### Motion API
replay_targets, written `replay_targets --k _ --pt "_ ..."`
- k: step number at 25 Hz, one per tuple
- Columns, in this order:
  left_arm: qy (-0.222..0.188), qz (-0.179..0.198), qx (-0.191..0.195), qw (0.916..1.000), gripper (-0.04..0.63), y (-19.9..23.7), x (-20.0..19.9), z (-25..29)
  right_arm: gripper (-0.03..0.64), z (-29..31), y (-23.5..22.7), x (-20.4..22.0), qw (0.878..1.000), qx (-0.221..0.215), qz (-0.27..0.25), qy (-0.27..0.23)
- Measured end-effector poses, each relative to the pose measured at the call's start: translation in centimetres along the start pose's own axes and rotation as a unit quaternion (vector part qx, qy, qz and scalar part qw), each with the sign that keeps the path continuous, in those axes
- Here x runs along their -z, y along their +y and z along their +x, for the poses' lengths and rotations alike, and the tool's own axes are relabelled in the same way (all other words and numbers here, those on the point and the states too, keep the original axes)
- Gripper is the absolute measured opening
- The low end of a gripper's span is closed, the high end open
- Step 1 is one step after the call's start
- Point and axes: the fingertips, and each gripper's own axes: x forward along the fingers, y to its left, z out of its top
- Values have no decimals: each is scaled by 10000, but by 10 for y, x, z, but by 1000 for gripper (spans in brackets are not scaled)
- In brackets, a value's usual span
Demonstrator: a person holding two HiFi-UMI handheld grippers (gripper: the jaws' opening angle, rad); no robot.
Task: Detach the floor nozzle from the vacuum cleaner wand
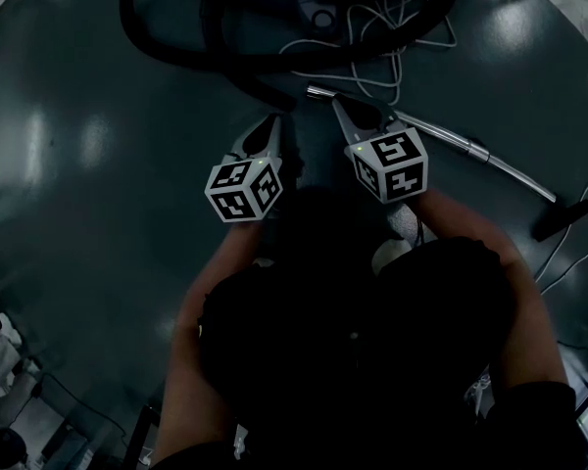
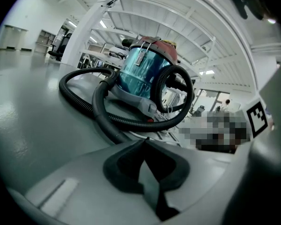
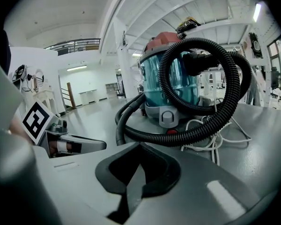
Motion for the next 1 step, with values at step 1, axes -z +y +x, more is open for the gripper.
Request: replay_targets --k 1 --pt "0 -15 -13 10000 11 2 0 0 -5 2 1 -1 10000 -10 -29 -17"
